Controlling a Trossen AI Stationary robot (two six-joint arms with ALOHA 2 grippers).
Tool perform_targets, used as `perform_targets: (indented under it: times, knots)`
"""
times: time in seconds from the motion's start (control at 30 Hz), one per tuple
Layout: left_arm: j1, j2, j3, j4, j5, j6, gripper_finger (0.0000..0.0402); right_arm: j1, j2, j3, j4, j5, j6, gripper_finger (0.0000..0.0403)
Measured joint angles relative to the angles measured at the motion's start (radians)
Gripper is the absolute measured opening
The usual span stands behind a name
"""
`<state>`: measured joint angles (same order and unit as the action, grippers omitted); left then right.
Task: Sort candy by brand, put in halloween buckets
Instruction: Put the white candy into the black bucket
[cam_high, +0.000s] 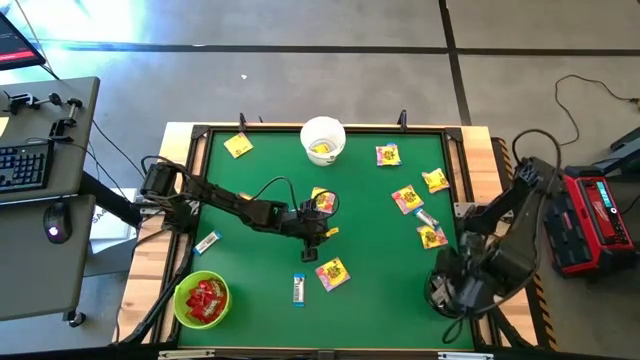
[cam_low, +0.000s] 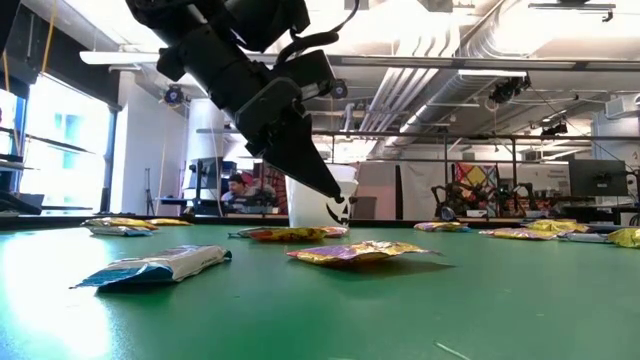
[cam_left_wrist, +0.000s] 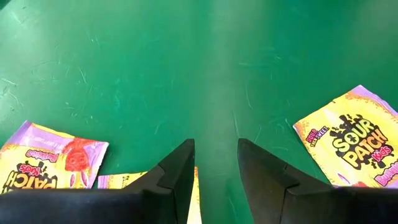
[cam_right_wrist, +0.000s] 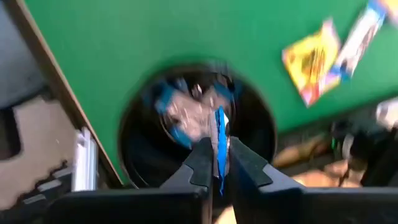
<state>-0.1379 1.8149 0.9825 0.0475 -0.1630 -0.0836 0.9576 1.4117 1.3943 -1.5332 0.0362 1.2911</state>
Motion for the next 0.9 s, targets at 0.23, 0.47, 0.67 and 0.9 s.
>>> perform_targets:
  times: [0.23,0.47,0.67,0.9]
  knots:
    - [0.0,0.0,0.0,-0.002,0.004,0.0,0.0116,0.04,0.0,-0.225,0.124,-0.15,0.076,0.0014]
    - [0.0,0.0,0.0,-0.019,0.004,-0.001,0.0116,0.031,0.0,-0.377,0.323,-0.171,0.018,0.0014]
    - [0.0,0.0,0.001,-0.029,0.004,-0.007,0.0116,0.024,0.0,-0.444,0.37,-0.18,-0.001,0.0036]
    - [0.0,0.0,0.001,-0.037,0.004,0.001,0.0116,0.024,0.0,-0.404,0.359,-0.164,0.006,0.0127]
